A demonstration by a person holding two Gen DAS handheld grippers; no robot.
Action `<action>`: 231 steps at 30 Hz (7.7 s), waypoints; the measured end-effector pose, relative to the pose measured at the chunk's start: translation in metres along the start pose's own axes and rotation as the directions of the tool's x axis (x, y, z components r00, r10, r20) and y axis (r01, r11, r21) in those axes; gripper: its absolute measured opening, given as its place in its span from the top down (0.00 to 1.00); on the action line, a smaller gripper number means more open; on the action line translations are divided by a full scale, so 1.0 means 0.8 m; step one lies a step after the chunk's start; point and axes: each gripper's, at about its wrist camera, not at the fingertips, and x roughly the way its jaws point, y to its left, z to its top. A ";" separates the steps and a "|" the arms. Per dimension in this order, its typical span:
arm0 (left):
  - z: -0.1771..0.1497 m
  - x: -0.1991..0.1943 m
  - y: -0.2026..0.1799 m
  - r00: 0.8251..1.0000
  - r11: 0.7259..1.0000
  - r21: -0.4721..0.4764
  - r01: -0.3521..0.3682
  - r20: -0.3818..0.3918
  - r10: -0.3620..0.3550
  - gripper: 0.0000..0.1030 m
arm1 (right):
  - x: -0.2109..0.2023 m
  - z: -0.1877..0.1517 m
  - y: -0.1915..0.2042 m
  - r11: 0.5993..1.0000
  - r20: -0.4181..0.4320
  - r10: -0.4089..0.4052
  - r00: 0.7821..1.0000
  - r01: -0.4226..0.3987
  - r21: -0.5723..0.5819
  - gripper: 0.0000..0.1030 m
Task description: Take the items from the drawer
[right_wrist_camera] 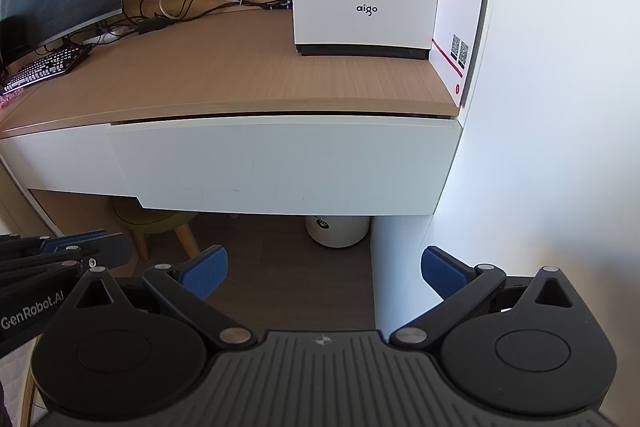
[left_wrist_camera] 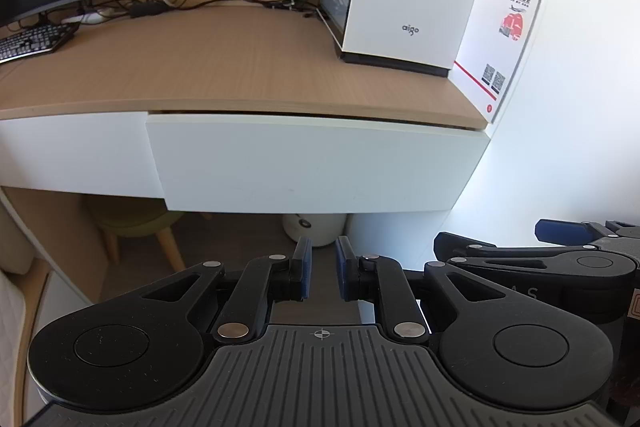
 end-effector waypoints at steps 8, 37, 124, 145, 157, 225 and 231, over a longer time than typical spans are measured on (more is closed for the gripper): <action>0.001 0.002 -0.006 1.000 1.000 0.001 0.002 -0.003 -0.002 0.85 | 0.001 0.000 -0.002 1.000 0.000 0.001 1.000 -0.001 -0.001 0.00; 0.000 0.002 -0.002 1.000 1.000 -0.009 0.006 -0.014 -0.006 0.85 | -0.001 -0.002 -0.002 1.000 -0.007 0.003 1.000 -0.003 0.008 0.00; 0.152 0.190 0.247 0.997 0.954 -0.295 -0.060 -0.058 0.045 0.68 | 0.200 0.146 0.056 0.998 0.054 0.019 0.998 -0.016 -0.056 0.00; 0.147 0.185 0.249 0.998 0.960 -0.278 -0.035 -0.060 0.019 0.68 | 0.231 0.150 0.063 0.999 -0.052 -0.038 0.998 0.038 0.000 0.00; 0.149 0.185 0.257 0.998 0.948 -0.315 -0.044 -0.052 0.029 0.76 | 0.227 0.145 0.069 0.999 -0.020 -0.019 1.000 0.018 -0.035 0.00; 0.111 0.052 0.129 0.984 0.931 0.329 0.162 -0.122 -0.128 0.78 | 0.082 0.016 0.018 0.998 -0.263 0.054 0.963 -0.048 0.026 0.00; 0.114 0.118 0.077 0.969 0.845 0.481 0.233 -0.191 -0.159 0.76 | 0.065 0.002 0.010 0.996 -0.282 0.086 0.955 -0.083 0.023 0.00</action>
